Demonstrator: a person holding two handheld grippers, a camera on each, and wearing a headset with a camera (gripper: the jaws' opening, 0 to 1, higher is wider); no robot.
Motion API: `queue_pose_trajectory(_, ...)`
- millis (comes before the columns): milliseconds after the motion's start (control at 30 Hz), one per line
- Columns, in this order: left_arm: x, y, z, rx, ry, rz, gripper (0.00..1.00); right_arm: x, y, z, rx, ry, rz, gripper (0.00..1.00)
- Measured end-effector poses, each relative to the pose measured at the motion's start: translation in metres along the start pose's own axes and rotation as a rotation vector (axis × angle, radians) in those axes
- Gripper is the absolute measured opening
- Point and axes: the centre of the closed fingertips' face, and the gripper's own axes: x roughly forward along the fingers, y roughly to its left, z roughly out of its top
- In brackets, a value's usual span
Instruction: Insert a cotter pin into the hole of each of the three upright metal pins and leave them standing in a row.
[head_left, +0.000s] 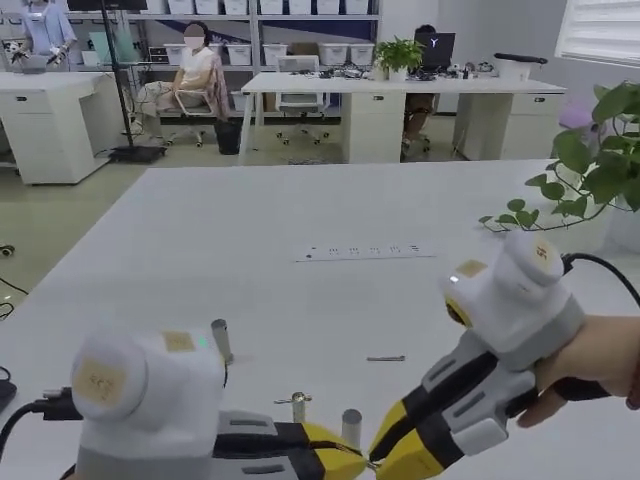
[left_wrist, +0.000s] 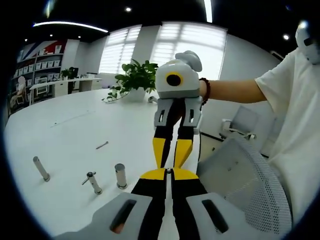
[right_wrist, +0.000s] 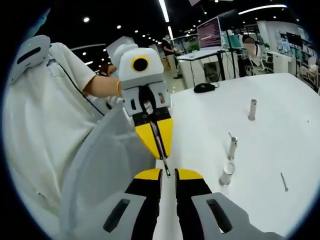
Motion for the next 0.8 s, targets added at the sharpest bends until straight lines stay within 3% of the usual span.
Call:
queue_pose_trajectory(600, -0.0012, -0.0019, 0.0034, 0.016, -0.018, -0.013, 0.00, 0.0042, 0.0044, -0.0003, -0.046, 0.009, 0.029, 0.05)
queue_pose_trajectory(800, 0.0002, -0.0015, 0.0031, 0.017, -0.023, -0.013, 0.01, 0.0036, 0.0042, -0.0017, -0.074, 0.040, 0.020, 0.04)
